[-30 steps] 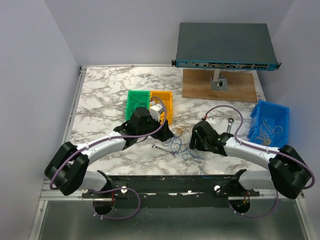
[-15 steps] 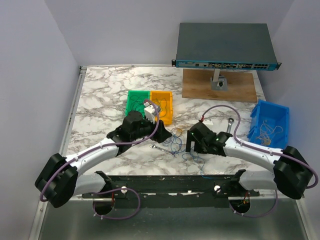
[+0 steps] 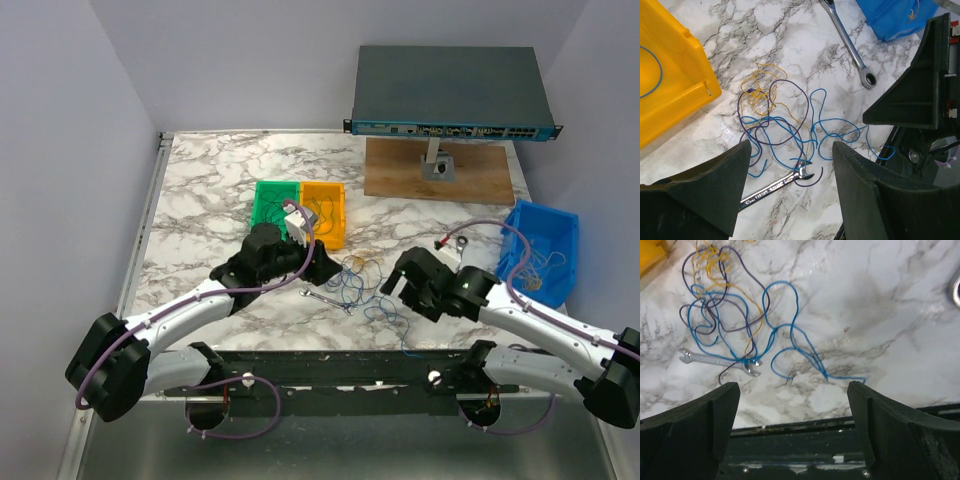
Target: Untangle the cables
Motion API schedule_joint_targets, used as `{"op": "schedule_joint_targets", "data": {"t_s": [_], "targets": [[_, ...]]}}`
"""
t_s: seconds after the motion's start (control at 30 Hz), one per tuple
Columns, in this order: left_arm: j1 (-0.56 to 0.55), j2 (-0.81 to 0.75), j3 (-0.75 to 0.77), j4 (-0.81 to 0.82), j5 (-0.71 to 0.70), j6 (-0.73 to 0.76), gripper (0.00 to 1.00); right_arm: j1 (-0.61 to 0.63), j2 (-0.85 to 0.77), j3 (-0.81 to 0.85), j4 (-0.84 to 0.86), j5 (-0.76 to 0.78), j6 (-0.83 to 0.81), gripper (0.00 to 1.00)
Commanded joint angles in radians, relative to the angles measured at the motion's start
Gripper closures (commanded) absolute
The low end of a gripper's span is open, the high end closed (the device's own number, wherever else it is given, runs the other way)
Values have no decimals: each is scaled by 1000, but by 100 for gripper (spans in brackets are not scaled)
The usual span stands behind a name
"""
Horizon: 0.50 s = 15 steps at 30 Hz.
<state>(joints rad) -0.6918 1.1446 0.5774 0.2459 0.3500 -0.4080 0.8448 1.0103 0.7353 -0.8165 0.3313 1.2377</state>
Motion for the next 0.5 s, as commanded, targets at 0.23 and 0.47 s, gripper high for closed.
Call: {"op": "schedule_joint_targets", "data": {"t_s": [0.23, 0.47], "targets": [[-6, -17, -16, 27, -42, 12, 33, 101, 66, -82, 33, -98, 535, 3], [-6, -11, -18, 27, -49, 16, 33, 102, 180, -51, -24, 96, 567, 9]]}}
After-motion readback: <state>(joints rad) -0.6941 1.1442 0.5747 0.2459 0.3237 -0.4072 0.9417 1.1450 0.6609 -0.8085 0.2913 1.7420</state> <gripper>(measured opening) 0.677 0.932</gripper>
